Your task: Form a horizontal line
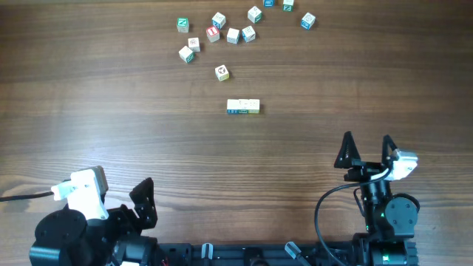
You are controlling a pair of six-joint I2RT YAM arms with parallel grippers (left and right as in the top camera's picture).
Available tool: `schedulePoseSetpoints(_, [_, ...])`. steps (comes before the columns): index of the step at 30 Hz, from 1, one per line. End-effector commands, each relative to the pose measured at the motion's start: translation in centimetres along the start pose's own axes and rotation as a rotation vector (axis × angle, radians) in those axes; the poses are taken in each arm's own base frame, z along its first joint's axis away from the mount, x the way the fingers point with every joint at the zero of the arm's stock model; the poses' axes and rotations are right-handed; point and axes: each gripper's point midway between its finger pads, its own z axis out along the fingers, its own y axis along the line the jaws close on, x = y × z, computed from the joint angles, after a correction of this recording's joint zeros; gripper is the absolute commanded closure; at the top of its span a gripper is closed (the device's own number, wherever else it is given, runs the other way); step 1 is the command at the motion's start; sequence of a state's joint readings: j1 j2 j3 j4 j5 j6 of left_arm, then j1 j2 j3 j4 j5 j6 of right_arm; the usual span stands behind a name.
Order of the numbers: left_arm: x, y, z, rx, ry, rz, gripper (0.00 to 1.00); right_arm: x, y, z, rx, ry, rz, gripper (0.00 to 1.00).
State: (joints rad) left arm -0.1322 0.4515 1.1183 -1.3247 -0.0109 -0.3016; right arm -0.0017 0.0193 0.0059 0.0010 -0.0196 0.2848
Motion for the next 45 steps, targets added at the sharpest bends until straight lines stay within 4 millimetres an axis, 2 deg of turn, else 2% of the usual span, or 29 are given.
schedulePoseSetpoints(1, [-0.1, 0.1, 0.0, -0.003, -0.006, 0.002, 0.00, -0.2, 0.6, -0.1, -0.036, -0.007, -0.021, 0.00])
schedulePoseSetpoints(32, [0.0, 0.0, -0.2, 0.006, -0.014, 0.005, 0.00, -0.2, 0.6, -0.1, -0.036, -0.007, -0.021, 0.01])
schedulePoseSetpoints(37, [0.3, 0.3, -1.1, 0.011, -0.046, 0.023, 0.00, -0.2, 0.6, -0.1, -0.036, -0.007, -0.021, 0.00])
schedulePoseSetpoints(41, [0.9, -0.5, -1.7, 0.088, -0.098, 0.011, 0.00, -0.2, 0.6, -0.1, -0.036, -0.007, -0.021, 0.00])
schedulePoseSetpoints(45, [0.8, -0.5, -0.4, 0.134, -0.222, 0.016, 0.00, -0.2, 0.6, -0.1, -0.036, -0.007, -0.021, 0.00])
